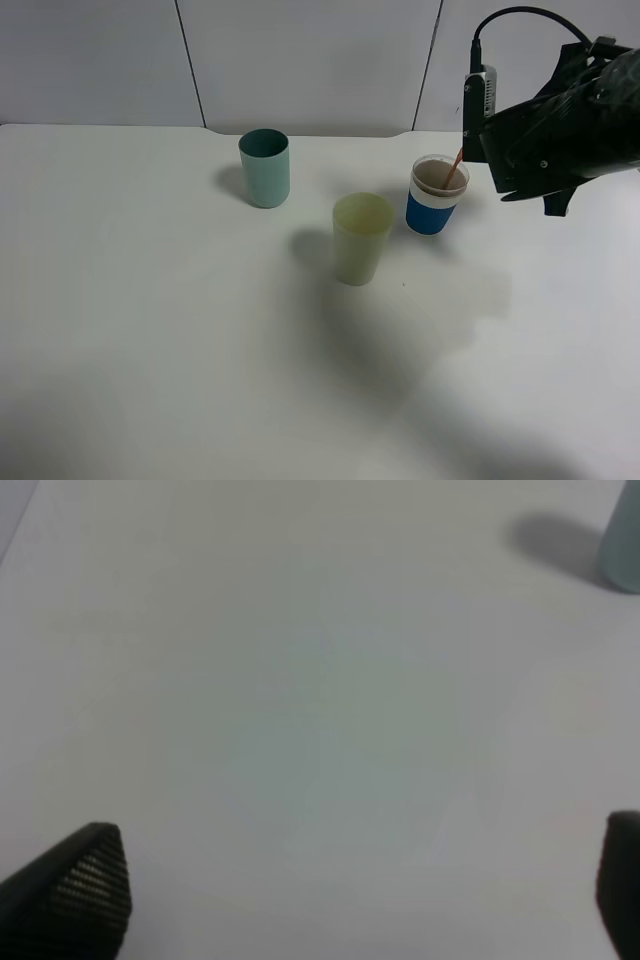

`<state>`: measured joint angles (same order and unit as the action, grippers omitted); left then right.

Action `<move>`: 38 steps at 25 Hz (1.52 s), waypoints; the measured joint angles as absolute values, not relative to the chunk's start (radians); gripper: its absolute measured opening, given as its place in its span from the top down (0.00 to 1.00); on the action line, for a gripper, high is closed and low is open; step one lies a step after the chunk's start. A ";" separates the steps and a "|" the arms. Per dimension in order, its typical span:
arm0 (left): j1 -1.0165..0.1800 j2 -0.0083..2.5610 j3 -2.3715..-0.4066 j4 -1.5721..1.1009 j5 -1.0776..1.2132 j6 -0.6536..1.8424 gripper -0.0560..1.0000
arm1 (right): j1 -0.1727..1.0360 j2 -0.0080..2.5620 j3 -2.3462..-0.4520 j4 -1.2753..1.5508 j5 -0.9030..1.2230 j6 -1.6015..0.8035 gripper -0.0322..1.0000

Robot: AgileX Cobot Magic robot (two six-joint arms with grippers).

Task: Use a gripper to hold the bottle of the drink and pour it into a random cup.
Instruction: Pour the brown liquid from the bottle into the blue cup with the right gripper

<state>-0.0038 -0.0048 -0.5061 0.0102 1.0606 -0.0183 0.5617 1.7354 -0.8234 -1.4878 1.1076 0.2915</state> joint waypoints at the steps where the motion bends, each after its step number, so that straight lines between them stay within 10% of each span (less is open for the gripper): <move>1: -0.004 -0.005 -0.506 0.010 1.061 -0.018 0.07 | 0.562 1.735 -0.823 -1.488 1.108 0.290 0.62; 38: -0.004 -0.005 -0.506 0.010 1.061 -0.018 0.07 | 0.562 1.735 -0.827 -1.548 1.130 0.231 0.62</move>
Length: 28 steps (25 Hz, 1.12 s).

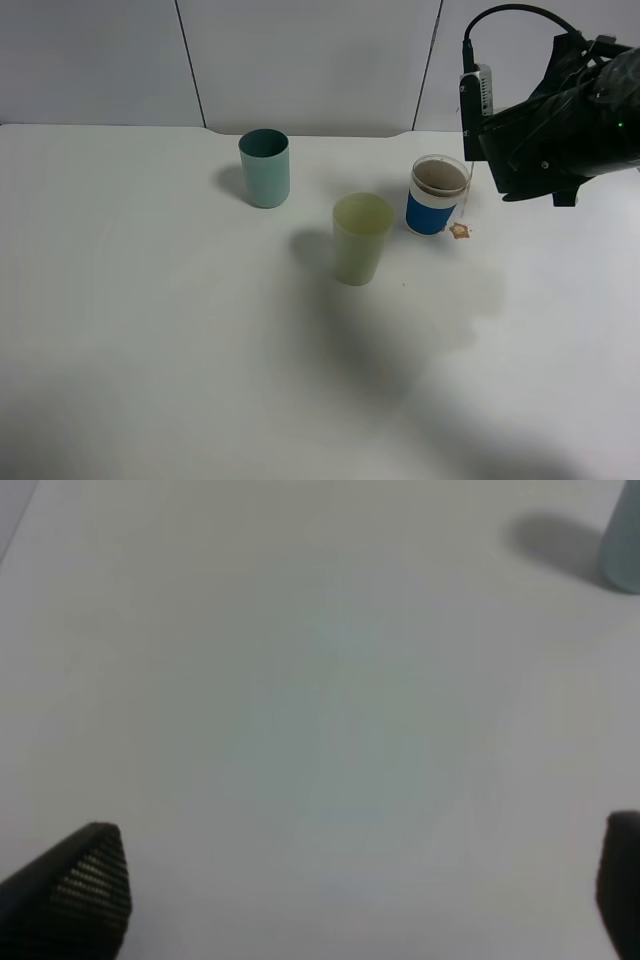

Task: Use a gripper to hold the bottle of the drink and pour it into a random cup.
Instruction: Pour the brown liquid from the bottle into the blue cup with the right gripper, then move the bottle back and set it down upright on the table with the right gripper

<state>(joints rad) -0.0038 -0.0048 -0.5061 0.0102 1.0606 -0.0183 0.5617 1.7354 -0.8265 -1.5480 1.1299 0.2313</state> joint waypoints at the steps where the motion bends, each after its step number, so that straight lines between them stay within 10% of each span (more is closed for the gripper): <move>1: -0.004 -0.005 -0.506 0.010 1.061 -0.018 0.07 | 0.562 1.735 -0.827 -1.549 1.130 0.233 0.62; 28: -0.004 -0.005 -0.506 0.010 1.061 -0.018 0.07 | 0.542 1.518 -0.827 -1.459 0.831 1.102 0.62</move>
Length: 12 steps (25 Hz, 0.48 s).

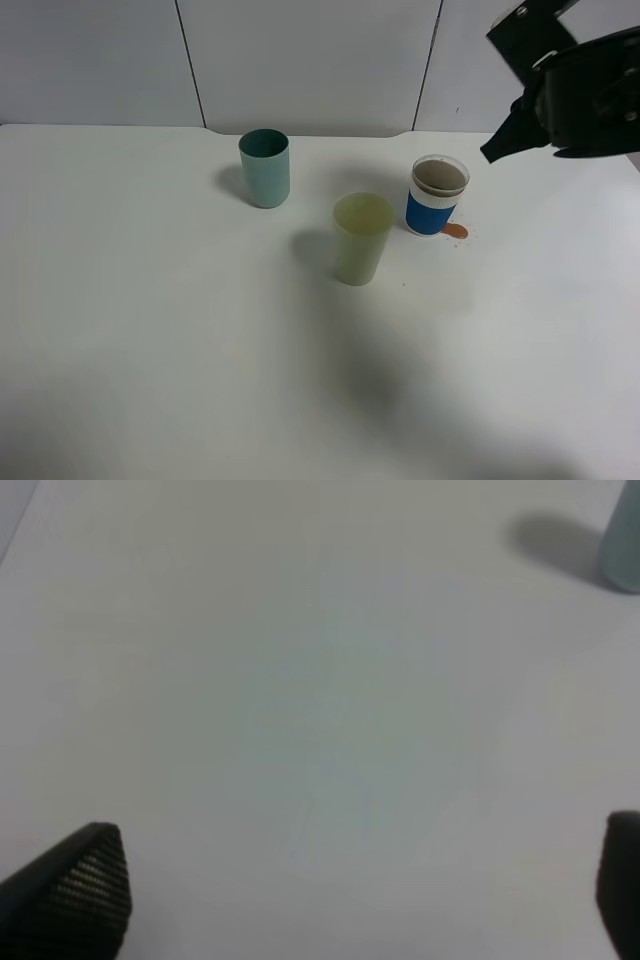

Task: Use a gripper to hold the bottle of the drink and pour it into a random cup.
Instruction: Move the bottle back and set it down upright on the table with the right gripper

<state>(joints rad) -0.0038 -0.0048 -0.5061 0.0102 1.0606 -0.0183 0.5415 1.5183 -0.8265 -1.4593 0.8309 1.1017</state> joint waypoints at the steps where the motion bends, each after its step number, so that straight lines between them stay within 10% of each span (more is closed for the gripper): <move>1: -0.004 -0.005 -0.506 0.010 1.061 -0.018 0.07 | 0.534 1.495 -0.827 -1.459 0.820 1.127 0.62; 12: -0.004 -0.005 -0.506 0.010 1.061 -0.018 0.07 | 0.377 1.390 -0.827 -1.258 0.490 1.100 0.62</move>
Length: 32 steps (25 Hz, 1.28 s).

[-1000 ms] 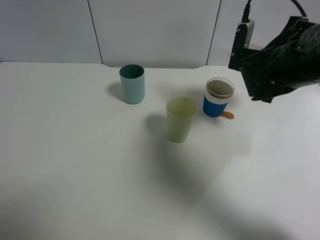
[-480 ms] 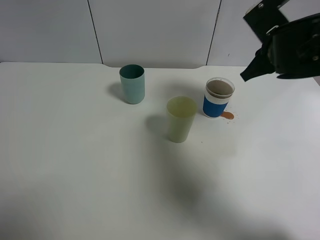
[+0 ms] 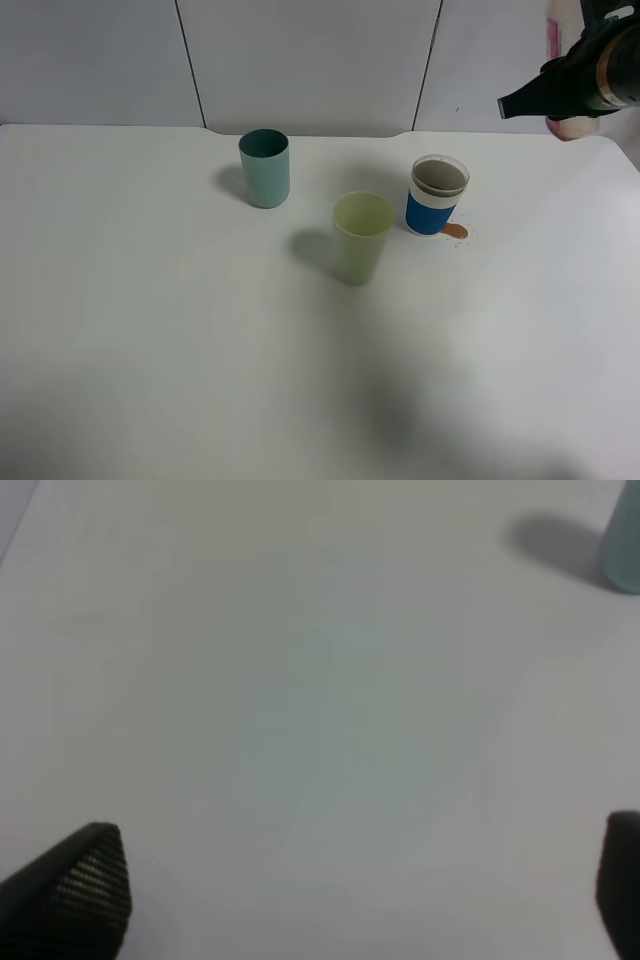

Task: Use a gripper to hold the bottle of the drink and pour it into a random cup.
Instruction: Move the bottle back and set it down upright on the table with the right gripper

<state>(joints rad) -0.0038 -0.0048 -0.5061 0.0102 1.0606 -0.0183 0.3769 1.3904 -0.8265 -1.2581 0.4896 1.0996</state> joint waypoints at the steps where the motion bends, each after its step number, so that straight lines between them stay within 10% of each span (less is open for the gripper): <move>1: -0.004 -0.005 -0.506 0.010 1.061 -0.018 0.07 | 0.356 1.390 -0.827 -1.218 0.434 1.051 0.62; 11: -0.004 -0.005 -0.506 0.010 1.061 -0.018 0.07 | 0.128 1.390 -0.777 -0.635 0.000 0.392 0.62; 21: -0.004 -0.005 -0.506 0.010 1.061 -0.018 0.07 | -0.123 1.430 -0.655 -0.496 -0.322 0.268 0.62; 32: -0.004 -0.005 -0.506 0.010 1.061 -0.018 0.07 | -0.089 1.755 -0.648 -0.186 -0.532 -0.041 0.62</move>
<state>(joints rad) -0.0038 -0.0048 -0.5061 0.0102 1.0606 -0.0183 -0.0888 1.7549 -0.6480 -0.1862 -0.5315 -0.0410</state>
